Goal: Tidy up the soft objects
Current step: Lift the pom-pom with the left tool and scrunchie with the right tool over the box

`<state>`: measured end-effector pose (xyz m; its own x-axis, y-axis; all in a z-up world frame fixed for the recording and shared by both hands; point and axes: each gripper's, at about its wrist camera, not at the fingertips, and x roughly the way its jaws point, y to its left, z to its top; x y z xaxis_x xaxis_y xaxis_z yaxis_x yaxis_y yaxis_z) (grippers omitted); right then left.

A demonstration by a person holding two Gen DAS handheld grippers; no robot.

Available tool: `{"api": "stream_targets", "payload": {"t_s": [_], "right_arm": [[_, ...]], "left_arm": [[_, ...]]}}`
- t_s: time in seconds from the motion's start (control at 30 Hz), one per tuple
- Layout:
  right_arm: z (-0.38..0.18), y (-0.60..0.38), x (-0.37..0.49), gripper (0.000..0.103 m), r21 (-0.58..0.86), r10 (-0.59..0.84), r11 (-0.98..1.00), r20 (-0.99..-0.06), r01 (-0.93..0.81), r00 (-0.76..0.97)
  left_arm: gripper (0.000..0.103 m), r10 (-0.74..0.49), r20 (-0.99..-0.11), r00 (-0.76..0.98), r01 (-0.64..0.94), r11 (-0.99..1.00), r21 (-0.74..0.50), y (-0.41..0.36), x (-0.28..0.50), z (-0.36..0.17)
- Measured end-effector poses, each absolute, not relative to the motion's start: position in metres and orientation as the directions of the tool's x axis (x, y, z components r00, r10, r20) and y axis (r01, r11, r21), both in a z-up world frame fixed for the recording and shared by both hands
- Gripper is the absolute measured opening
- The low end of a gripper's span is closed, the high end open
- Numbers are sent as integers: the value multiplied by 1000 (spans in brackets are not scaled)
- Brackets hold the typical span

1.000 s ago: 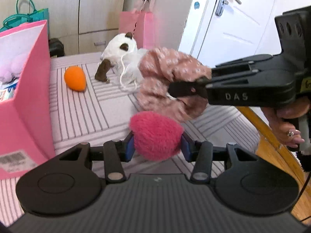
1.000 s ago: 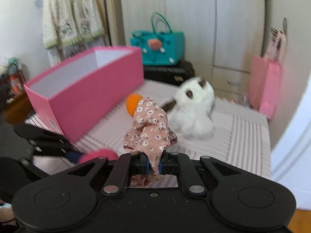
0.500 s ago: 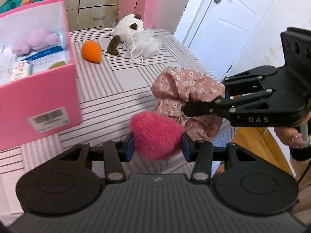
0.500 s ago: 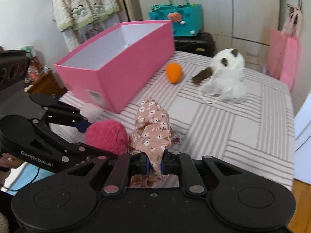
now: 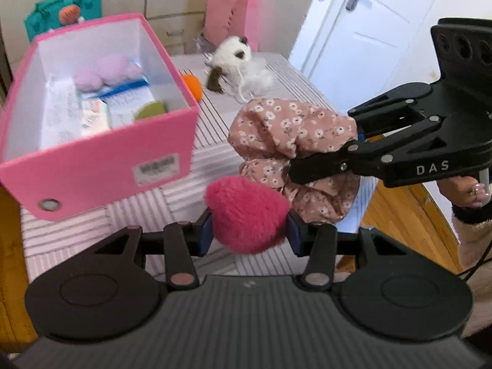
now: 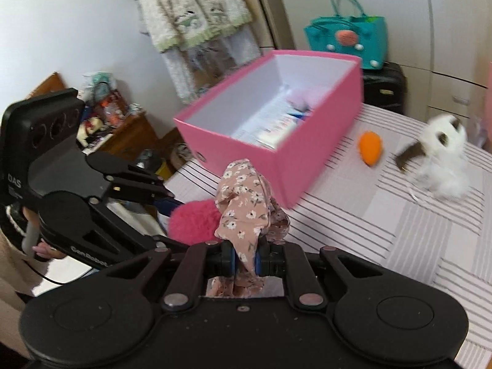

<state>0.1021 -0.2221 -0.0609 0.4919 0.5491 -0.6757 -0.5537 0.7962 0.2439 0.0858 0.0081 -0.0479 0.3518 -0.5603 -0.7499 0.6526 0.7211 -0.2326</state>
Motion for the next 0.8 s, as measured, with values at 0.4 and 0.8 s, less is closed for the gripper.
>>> {"api": "stream_targets", "payload": {"t_s": [0.4, 0.8], "right_arm": [[-29, -191, 146, 17, 309, 648, 735, -583, -603, 491], [-5, -161, 220, 17, 242, 615, 767, -545, -595, 570]], "left_arm": [[47, -557, -631, 539, 582, 789, -199, 54, 113, -20], [47, -467, -582, 666, 484, 864, -140, 76, 180, -23]]}}
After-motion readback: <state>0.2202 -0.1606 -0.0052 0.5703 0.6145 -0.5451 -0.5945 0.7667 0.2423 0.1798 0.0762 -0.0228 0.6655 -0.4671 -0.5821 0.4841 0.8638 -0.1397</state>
